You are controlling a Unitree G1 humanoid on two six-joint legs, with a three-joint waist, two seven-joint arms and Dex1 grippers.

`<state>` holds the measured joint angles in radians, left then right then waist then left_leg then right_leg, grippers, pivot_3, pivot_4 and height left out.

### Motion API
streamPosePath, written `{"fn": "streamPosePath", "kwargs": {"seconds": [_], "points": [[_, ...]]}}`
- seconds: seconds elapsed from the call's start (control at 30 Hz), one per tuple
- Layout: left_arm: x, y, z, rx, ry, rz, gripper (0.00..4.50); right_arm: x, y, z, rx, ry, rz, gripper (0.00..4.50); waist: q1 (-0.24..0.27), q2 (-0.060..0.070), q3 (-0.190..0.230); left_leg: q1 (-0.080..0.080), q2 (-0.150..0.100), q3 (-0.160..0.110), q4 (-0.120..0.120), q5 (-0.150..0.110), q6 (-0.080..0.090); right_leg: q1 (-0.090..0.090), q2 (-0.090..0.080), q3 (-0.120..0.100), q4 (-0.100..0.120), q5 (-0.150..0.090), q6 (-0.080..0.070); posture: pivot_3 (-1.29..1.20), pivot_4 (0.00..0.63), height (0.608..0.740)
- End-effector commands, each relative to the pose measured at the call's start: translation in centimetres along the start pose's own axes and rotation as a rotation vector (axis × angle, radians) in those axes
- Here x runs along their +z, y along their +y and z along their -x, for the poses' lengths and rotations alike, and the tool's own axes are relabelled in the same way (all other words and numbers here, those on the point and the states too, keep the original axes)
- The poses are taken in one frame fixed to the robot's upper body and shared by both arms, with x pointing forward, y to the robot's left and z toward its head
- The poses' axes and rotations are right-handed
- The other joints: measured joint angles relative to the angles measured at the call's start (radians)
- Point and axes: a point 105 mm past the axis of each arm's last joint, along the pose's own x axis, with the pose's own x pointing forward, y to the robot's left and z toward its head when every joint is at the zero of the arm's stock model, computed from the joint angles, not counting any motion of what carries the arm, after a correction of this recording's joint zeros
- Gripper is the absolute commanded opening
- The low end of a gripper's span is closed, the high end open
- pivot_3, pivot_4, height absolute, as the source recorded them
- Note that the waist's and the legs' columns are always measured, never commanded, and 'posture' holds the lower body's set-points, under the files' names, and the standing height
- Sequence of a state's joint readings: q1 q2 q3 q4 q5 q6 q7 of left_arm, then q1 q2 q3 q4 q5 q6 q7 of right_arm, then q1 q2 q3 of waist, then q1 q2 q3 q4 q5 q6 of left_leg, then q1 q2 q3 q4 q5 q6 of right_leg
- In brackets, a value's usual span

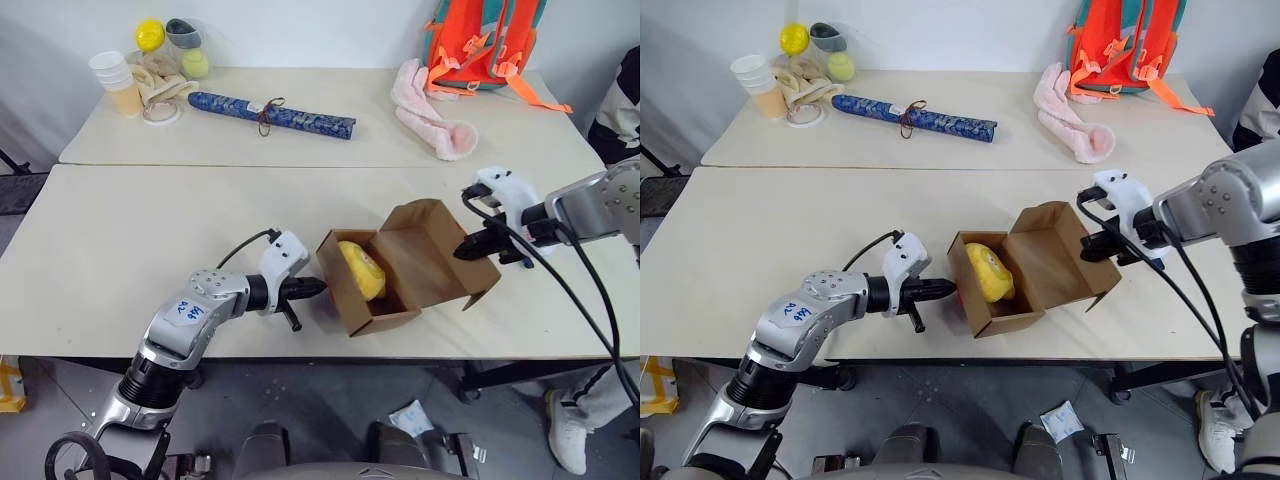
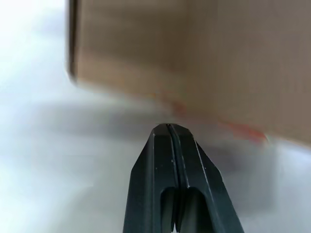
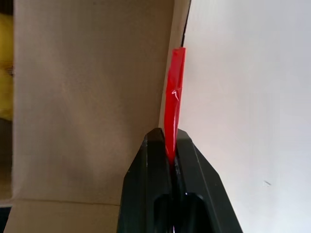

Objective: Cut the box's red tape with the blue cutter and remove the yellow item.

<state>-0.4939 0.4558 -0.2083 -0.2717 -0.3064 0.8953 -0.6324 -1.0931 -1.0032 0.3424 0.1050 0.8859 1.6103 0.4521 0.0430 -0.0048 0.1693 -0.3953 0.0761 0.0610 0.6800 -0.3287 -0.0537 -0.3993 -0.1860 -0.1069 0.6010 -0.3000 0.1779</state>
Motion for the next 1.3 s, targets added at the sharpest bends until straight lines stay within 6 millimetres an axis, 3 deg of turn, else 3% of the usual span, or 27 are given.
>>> {"fn": "streamPosePath", "kwargs": {"seconds": [0.03, 0.23, 0.43, 0.47, 0.6, 0.73, 0.93, 0.97, 1.13, 1.3], "points": [[1.2, 0.3, 0.7, 0.053, -0.07, -0.017, 0.0, 0.4, 0.7, 0.4, 0.03, -0.043, 0.024, 0.04, -0.001, 0.0, 0.0, 0.0, 0.0, 0.0, 0.0, 0.0, 0.0, 0.0, 0.0, 0.0, 0.0, 0.0, 0.0, 0.0, 0.15, 0.74], [0.9, 0.7, 0.9, 0.083, -0.074, -0.023, 0.0, 0.3, 0.8, -0.1, 0.035, -0.061, 0.019, 0.04, -0.009, 0.0, 0.0, 0.0, 0.0, 0.0, 0.0, 0.0, 0.0, 0.0, 0.0, 0.0, 0.0, 0.0, 0.0, 0.0, 0.15, 0.74], [-1.9, 2.0, 2.2, 0.14, 0.034, -0.056, 0.0, 0.7, 0.9, 0.1, 0.035, -0.129, 0.011, 0.04, -0.018, 0.0, 0.0, 0.001, 0.0, 0.0, -0.001, 0.0, 0.0, 0.0, 0.0, 0.0, 0.0, 0.0, 0.0, 0.0, 0.15, 0.74], [-2.1, 2.3, 2.5, 0.151, 0.037, -0.059, 0.18, 0.7, 1.0, 0.3, 0.034, -0.136, 0.016, 0.01, -0.019, 0.0, 0.0, 0.001, 0.0, 0.0, -0.001, 0.0, 0.0, 0.0, 0.0, 0.0, 0.0, 0.0, 0.0, 0.0, 0.15, 0.74], [-2.3, 2.8, 4.7, 0.137, 0.018, -0.063, 1.19, 0.3, 1.3, 0.7, 0.045, -0.152, 0.035, 0.97, -0.019, 0.0, 0.0, 0.002, 0.001, 0.001, -0.002, 0.0, 0.0, 0.0, 0.0, 0.0, 0.0, 0.0, 0.0, 0.0, 0.15, 0.74], [-2.8, 2.9, 6.9, 0.112, 0.027, -0.046, 2.41, 0.4, 1.8, 1.0, 0.065, -0.17, 0.049, 2.35, -0.02, 0.0, 0.0, 0.003, 0.001, 0.002, -0.003, 0.0, -0.001, 0.0, 0.0, 0.0, 0.0, 0.0, 0.0, 0.0, 0.15, 0.74], [-1.8, 3.1, 10.2, 0.116, -0.01, -0.031, 4.22, 1.2, 2.9, 2.3, 0.133, -0.227, 0.07, 4.36, -0.018, 0.0, 0.0, 0.003, 0.002, 0.002, -0.003, -0.001, -0.001, -0.001, 0.0, 0.0, 0.001, 0.0, 0.0, 0.0, 0.15, 0.74], [-1.6, 3.1, 10.7, 0.118, -0.022, -0.028, 4.46, 1.2, 2.6, 2.7, 0.132, -0.24, 0.063, 4.5, -0.017, 0.0, 0.0, 0.003, 0.002, 0.002, -0.003, -0.001, -0.001, -0.001, 0.0, 0.0, 0.001, 0.0, 0.0, 0.0, 0.15, 0.74], [-1.7, 2.8, 12.5, 0.117, -0.046, -0.012, 4.46, 2.3, 2.1, 4.8, 0.193, -0.413, 0.098, 4.5, -0.018, 0.0, 0.0, 0.003, 0.002, 0.003, -0.003, -0.002, -0.001, -0.001, 0.0, 0.0, 0.001, 0.0, 0.0, 0.0, 0.15, 0.74], [-2.8, 2.8, 14.5, 0.128, -0.081, 0.035, 4.46, 2.4, 2.2, 7.2, 0.309, -0.642, 0.265, 4.5, -0.02, 0.0, 0.001, 0.004, 0.002, 0.004, -0.004, -0.002, -0.001, -0.001, 0.0, 0.0, 0.0, 0.0, 0.0, 0.0, 0.15, 0.74]]}}
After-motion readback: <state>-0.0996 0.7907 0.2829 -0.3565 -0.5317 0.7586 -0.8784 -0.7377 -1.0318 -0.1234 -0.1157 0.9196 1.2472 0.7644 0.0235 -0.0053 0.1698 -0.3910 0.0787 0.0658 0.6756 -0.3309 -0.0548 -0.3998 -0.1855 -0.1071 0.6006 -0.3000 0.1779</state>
